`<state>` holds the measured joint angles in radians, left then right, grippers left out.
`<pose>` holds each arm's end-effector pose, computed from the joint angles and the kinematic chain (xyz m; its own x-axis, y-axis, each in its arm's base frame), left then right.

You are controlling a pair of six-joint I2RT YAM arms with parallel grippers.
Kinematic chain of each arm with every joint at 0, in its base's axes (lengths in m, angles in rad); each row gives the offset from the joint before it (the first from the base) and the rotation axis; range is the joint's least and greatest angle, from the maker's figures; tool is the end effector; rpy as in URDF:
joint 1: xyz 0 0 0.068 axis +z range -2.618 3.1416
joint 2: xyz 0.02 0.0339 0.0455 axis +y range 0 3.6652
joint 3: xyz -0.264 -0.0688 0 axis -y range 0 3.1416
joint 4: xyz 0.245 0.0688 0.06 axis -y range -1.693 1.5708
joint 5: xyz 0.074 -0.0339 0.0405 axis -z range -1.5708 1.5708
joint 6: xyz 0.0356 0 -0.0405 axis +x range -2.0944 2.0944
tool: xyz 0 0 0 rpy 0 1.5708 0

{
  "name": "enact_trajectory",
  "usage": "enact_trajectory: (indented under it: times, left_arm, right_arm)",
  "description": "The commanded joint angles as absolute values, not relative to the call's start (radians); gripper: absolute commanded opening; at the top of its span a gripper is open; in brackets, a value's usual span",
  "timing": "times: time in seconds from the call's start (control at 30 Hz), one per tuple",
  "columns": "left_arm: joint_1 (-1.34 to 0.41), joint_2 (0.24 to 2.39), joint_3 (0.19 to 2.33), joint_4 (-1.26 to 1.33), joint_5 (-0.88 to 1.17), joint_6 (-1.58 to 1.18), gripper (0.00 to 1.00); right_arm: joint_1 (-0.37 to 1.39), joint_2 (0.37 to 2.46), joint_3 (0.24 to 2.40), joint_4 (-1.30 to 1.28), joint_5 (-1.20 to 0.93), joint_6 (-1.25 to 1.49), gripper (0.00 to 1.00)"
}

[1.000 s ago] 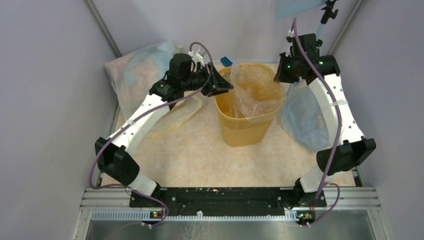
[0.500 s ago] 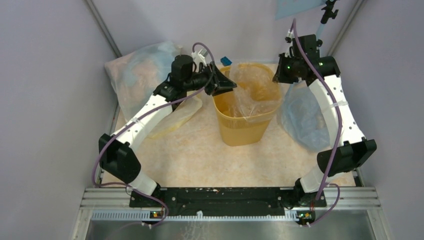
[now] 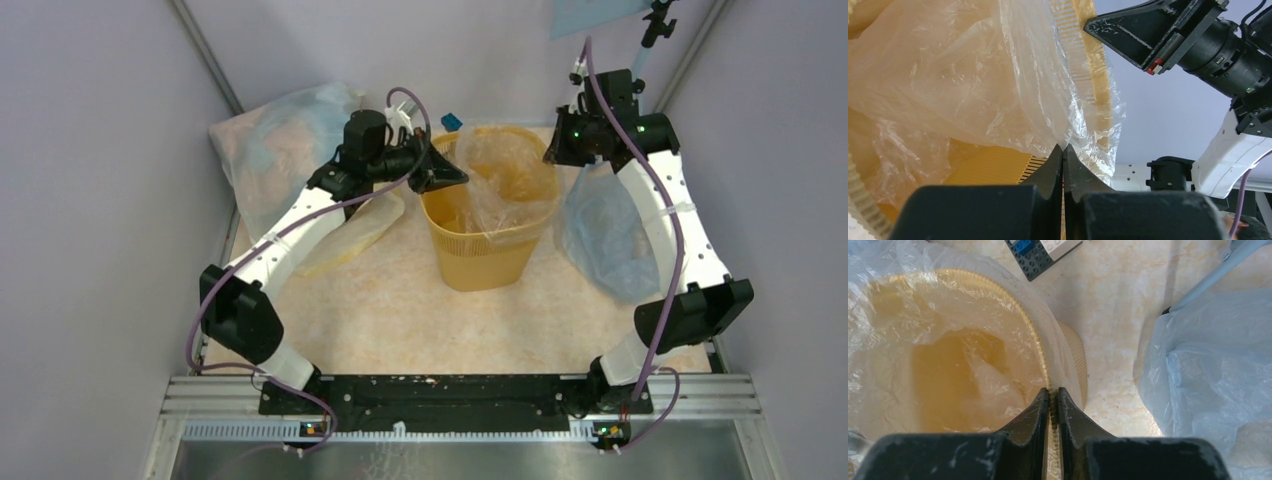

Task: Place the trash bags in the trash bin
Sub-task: Place the trash bag in the trash bin.

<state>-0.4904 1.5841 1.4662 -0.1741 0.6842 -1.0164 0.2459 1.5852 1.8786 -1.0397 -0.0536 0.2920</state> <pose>0.3168 -0.1947 0.3790 -0.8980 -0.2674 -0.3495 0.2573 0.3251 -0.9100 0.3113 0.0801 0.4314 -0.7116 0.1178 -0.6927 -0.0798 0.9659 0.2462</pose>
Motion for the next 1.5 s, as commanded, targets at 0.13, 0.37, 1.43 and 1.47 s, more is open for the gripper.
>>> enact_trajectory:
  times: [0.13, 0.37, 1.43, 1.47]
  left_arm:
    - [-0.429, 1.509, 1.494, -0.398, 0.703, -0.904, 0.0]
    - [-0.38, 1.505, 1.541, -0.438, 0.75, -0.883, 0.0]
    - [-0.249, 1.506, 1.533, -0.583, 0.897, -0.739, 0.0]
    - [-0.248, 1.505, 1.525, -0.58, 0.903, -0.733, 0.0]
  right_arm:
    - [0.248, 1.558, 1.867, -1.028, -0.019, 0.314, 0.0]
    - [0.248, 1.561, 1.87, -1.025, -0.021, 0.305, 0.0]
    - [0.295, 1.605, 1.97, -1.067, 0.049, 0.273, 0.0]
    - [0.297, 1.606, 1.972, -1.066, 0.052, 0.273, 0.0]
